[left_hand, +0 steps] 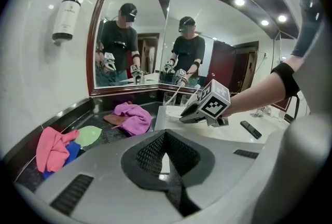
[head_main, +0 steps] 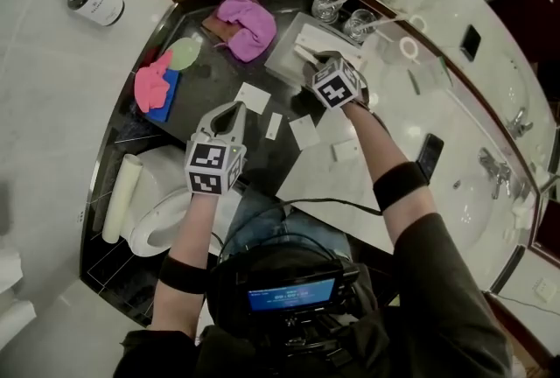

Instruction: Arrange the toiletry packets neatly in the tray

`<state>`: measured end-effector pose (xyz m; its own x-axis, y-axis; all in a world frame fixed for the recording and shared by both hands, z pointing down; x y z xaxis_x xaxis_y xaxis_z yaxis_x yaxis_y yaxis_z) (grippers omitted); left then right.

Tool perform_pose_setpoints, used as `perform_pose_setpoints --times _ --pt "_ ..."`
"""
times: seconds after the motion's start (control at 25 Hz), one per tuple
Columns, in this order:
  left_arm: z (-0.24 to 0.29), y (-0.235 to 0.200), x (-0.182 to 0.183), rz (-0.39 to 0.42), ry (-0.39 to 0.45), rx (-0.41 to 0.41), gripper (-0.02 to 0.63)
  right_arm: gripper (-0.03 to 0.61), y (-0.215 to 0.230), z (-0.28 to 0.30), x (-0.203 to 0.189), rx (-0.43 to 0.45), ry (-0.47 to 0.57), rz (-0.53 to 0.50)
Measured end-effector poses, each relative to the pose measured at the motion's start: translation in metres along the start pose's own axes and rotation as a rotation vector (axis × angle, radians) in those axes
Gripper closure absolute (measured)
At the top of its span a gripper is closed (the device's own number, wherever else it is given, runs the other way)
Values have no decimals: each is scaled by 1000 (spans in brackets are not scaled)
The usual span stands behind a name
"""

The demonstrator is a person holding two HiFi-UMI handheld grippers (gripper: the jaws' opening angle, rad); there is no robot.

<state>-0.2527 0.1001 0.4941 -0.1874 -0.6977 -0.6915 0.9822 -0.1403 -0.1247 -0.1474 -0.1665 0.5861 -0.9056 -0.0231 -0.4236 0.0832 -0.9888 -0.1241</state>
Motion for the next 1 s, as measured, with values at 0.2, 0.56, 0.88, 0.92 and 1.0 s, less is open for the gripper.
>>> perform_pose_setpoints --times 0.2,0.56,0.88,0.92,1.0 --pt "0 -6 -6 -14 -15 8 614 494 0 -1 -6 -16 6 2" --pt "-1 3 -5 1 -9 -4 614 494 2 -18 -19 -26 26 39" --pt "-4 17 -2 30 -5 -28 614 494 -8 -62 -28 -38 94 69" --pt "-4 19 -2 36 -6 -33 614 494 -9 -70 -29 -43 105 71" --pt "-6 23 -2 47 -10 -41 614 494 -13 -88 -32 -53 122 78"
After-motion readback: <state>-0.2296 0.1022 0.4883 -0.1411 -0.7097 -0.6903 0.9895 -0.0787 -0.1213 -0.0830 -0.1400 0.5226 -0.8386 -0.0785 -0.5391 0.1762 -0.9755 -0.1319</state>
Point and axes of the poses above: the fingertips, and each gripper's own axes: z forward along the fingers, y to its right, x out of its top, the point moved 10 cm from there along -z, backward along the fingers, and after that the axes turned 11 degrees about -y, right-handed, at the moved point
